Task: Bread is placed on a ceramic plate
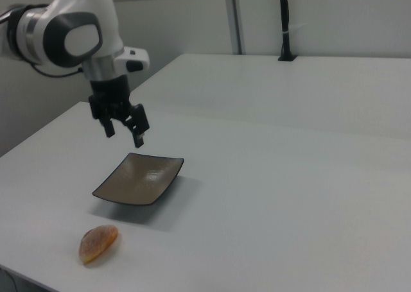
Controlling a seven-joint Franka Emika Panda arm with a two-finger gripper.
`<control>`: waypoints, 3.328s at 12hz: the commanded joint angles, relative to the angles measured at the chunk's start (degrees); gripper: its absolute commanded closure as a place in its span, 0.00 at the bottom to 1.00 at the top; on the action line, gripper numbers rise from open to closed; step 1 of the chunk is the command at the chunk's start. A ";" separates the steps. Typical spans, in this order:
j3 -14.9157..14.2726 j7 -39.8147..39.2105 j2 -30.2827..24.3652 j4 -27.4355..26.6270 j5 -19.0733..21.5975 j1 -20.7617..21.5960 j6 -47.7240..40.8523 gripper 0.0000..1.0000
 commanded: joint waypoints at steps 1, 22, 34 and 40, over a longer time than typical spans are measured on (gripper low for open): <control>-0.11 -3.76 -6.75 -12.02 0.89 2.50 3.58 0.00; 9.29 -0.25 9.50 -25.67 0.98 6.19 22.83 0.02; 9.64 -0.69 5.65 -25.76 0.81 6.11 18.63 0.78; 9.47 -2.18 2.74 -15.05 0.81 2.86 12.02 0.78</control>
